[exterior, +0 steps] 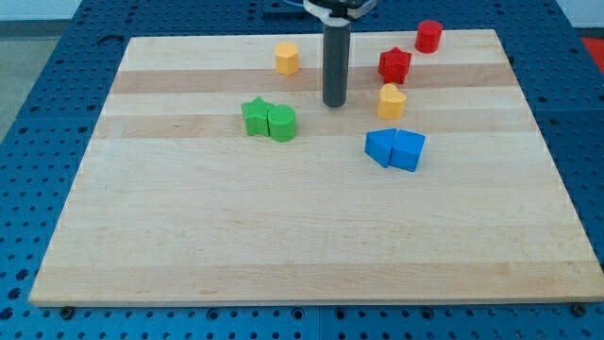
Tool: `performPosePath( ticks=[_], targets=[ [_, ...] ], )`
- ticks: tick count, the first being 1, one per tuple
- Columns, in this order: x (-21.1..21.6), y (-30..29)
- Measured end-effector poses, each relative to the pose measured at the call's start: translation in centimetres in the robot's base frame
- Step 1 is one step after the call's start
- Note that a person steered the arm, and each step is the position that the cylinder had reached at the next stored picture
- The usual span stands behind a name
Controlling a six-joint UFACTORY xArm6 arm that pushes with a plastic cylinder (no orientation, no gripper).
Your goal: Nudge yellow heart down a bit
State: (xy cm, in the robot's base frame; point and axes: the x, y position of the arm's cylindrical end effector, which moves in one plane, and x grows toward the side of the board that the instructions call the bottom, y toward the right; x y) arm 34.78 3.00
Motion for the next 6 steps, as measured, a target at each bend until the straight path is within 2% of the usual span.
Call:
performPosePath(
  ticks=[2, 4, 5, 6],
  targets=[
    [3.3, 1.7],
    [5.7, 10.0],
    [3.8, 14.7],
    [1.6, 14.7]
  ],
)
